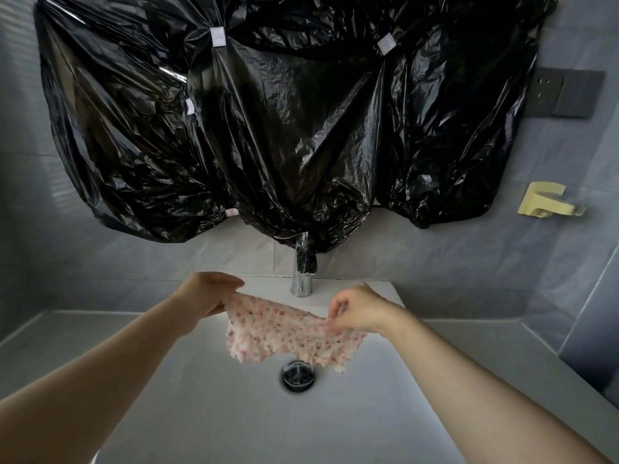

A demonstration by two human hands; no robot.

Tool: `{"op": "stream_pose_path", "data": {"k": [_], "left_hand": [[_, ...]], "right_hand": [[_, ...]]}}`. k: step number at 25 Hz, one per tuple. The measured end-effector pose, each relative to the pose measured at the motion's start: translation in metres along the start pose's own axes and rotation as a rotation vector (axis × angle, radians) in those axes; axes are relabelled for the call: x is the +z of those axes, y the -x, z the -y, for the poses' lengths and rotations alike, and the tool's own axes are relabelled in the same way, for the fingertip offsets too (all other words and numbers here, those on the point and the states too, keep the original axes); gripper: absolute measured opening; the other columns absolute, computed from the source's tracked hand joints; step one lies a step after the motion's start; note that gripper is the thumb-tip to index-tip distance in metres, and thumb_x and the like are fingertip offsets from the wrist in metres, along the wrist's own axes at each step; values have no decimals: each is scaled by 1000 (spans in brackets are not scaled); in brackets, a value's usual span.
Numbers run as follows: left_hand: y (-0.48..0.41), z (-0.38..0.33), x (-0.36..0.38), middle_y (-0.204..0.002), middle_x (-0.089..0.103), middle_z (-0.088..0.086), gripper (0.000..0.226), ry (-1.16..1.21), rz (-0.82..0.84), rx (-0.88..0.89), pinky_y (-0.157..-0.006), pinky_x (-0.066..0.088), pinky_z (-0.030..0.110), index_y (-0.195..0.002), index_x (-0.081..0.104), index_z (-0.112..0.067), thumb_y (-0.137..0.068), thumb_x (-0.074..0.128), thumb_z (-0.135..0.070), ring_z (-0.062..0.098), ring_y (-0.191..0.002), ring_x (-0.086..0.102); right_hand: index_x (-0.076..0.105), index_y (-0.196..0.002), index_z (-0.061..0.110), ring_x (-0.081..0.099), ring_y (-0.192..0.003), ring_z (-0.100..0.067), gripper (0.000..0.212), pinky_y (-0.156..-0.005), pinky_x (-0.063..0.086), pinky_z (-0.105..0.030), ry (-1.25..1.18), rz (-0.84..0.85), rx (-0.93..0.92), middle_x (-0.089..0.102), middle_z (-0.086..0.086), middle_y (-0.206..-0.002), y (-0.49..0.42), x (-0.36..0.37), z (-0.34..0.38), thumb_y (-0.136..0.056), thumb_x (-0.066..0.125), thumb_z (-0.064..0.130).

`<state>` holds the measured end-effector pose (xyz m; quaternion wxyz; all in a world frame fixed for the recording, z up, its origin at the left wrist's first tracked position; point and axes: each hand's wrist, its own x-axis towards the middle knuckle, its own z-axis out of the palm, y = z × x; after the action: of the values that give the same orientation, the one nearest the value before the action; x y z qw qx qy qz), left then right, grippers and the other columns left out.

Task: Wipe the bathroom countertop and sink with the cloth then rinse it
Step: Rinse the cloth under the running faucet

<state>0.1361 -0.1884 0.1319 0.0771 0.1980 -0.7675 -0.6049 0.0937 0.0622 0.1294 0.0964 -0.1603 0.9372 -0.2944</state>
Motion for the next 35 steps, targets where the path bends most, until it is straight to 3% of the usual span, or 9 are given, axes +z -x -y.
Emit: {"op": "stream_pose_path", "data": {"k": [2, 5, 10, 14, 18, 22, 27, 29, 35], "left_hand": [[3, 2, -1, -97, 65, 13, 8, -37, 85, -14, -76, 50, 27, -85, 68, -8, -80, 68, -2, 20, -85, 61], [2, 4, -4, -92, 62, 2, 10, -502, -35, 160, -60, 42, 22, -74, 66, -19, -76, 75, -21, 13, -77, 55], [17, 0, 18, -76, 52, 0, 13, -444, -61, 231, -54, 34, 24, -71, 54, -14, -84, 58, -15, 16, -68, 47], [33, 0, 53, -76, 54, 3, 9, -177, 137, 156, -61, 46, 28, -78, 51, -15, -86, 56, -14, 18, -69, 52], [33, 5, 73, -87, 61, 6, 21, 27, 350, 177, -76, 52, 37, -92, 54, -14, -78, 70, -10, 21, -79, 60], [19, 7, 81, -79, 58, 12, 11, 404, 371, 18, -63, 52, 31, -91, 56, -5, -93, 47, 1, 21, -66, 58], [1, 21, 107, -73, 60, 6, 17, 351, 433, -215, -54, 50, 26, -89, 58, -11, -93, 45, 0, 17, -62, 57], [-14, 30, 122, -69, 54, 5, 19, 168, 296, -274, -53, 46, 25, -84, 56, -13, -92, 46, 1, 16, -59, 51], [-72, 14, 180, -74, 56, 6, 16, 327, 226, -270, -57, 50, 29, -98, 60, -8, -91, 48, 2, 16, -61, 53]], "right_hand": [[57, -58, 30, 55, -96, -13, 26, -77, 49, -24, 13, -130, -21, 45, 2, -112, -1, 1, -3, -75, 78, 31], [51, -55, 40, 27, -136, -19, 31, -107, 19, -30, 182, -271, -86, 37, 14, -141, 7, -3, 3, -77, 73, 41], [40, -62, 26, 53, -80, -20, 33, -68, 35, -28, 129, -304, -14, 50, 10, -71, 3, 2, 6, -88, 57, 35], [47, -68, 18, 45, -55, -15, 23, -47, 41, -19, -574, -173, 125, 49, 1, -65, 0, 21, 24, -89, 57, 19], [63, -91, 5, 65, -69, -23, 25, -59, 55, -30, -1150, 65, 153, 67, -14, -86, 3, 16, 33, -98, 46, 22], [60, -93, 21, 58, -83, -18, 13, -71, 46, -27, -851, -155, 145, 61, -1, -101, -2, 16, 9, -97, 49, 27], [60, -89, 18, 60, -67, -22, 20, -61, 44, -28, -996, 147, 387, 63, -9, -77, -13, 32, -29, -92, 52, 36], [51, -63, 20, 45, -51, -17, 18, -49, 35, -23, -961, 2, 385, 46, -5, -63, -25, 34, -46, -80, 55, 15], [51, -82, 17, 48, -70, -20, 17, -54, 36, -25, -773, -545, 314, 54, -1, -78, -84, 11, -77, -81, 58, 1]]}}
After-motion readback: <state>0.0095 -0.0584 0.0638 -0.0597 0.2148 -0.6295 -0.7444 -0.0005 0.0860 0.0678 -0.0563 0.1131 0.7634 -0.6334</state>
